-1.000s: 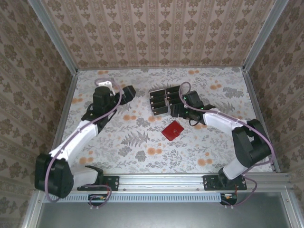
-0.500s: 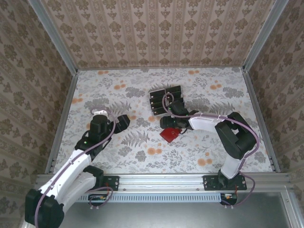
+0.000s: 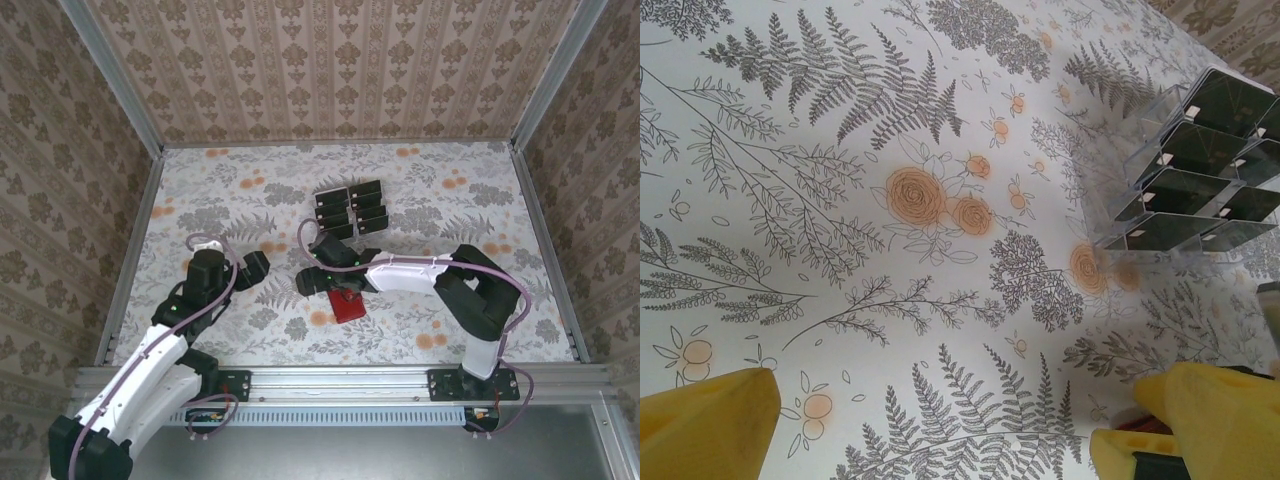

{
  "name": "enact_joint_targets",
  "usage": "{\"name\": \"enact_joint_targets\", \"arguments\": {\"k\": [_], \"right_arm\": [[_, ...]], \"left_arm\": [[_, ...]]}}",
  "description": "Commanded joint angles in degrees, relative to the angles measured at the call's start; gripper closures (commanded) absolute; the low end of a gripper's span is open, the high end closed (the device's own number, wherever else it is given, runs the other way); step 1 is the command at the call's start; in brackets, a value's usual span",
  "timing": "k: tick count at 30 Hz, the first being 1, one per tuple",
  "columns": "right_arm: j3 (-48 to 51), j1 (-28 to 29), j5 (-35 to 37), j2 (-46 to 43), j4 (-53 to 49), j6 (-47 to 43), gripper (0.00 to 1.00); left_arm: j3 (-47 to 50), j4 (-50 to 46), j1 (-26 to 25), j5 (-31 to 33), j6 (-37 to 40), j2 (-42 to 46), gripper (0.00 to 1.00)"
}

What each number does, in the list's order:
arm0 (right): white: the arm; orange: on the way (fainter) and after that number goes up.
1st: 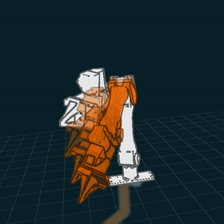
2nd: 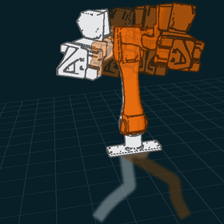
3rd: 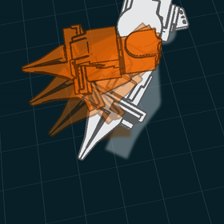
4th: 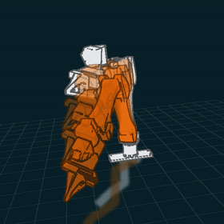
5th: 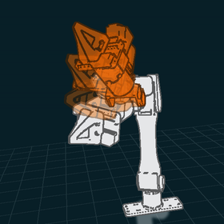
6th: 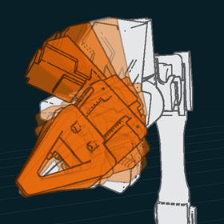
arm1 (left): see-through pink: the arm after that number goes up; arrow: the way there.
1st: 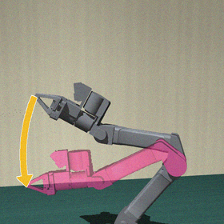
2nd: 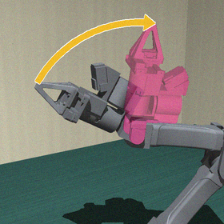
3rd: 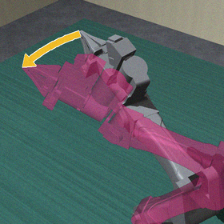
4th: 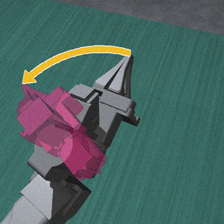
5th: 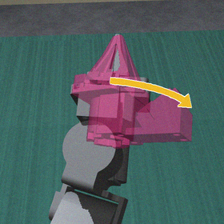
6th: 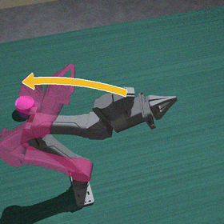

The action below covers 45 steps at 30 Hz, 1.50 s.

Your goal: Put the credit cards into the card holder

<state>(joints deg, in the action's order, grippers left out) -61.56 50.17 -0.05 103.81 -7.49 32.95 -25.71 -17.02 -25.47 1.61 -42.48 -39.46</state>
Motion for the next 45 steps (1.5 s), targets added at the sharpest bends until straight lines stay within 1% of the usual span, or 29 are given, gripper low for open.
{"name": "enact_joint_targets", "arguments": {"k": [1, 7, 11, 14, 18, 24, 25, 28, 34, 39, 45], "right_arm": [[-2.3, 0.17, 5.86, -4.25, -6.66, 1.84, 0.16], [0.95, 2.25, 17.5, -10.91, -15.58, 11.01, 0.17], [3.45, 3.8, 21.35, -12.66, -19.44, 16.21, 0.2], [3.3, 4.9, 22.39, -11.9, -21.5, 16.73, 0.25], [2.47, 5.55, 24.56, -10.09, -25.12, 13.05, 0.36], [5.31, 5.55, 23.12, -9.89, -23.45, 9.04, 0.37], [5.86, 5.55, 22.77, -9.86, -21.53, 8.68, 0.37], [6.36, 5.52, 22.12, -9.18, -20.74, 7.85, 0.41], [6.54, 5.55, 21.57, -7.93, -19.68, 6.79, 0.42], [6.48, 5.57, 21.76, -7.14, -19.32, 5.74, 0.47], [7.54, 5.55, 21.6, -6.75, -18.44, 5.37, 0.48]], "left_arm": [[1.12, -0.42, -1.95, 1.09, -1.18, 0.57, 0.0], [1.12, -0.77, -3.84, 4.86, -0.96, -0.73, 0.0], [1.35, -1.01, -4.63, 5.88, -0.48, -1.49, 0.0], [2.26, 0.42, -4.76, 5.52, -0.67, -2.05, 0.0], [3.13, 3.55, -4.85, 4.39, -1.75, -3.54, 0.0], [1.87, 5.05, -4.94, 2.71, -1.15, -8.03, 0.0], [1.58, 5.05, -5.0, 2.7, -1.06, -8.74, 0.0], [1.16, 6.11, -5.02, 2.53, -1.0, -10.19, 0.0], [0.51, 8.02, -5.27, 1.76, -1.46, -13.23, 0.0], [-0.79, 8.66, -5.68, 0.83, -1.73, -16.53, 0.0], [-2.39, 8.83, -6.77, 0.9, -1.78, -19.2, 0.0]]}}
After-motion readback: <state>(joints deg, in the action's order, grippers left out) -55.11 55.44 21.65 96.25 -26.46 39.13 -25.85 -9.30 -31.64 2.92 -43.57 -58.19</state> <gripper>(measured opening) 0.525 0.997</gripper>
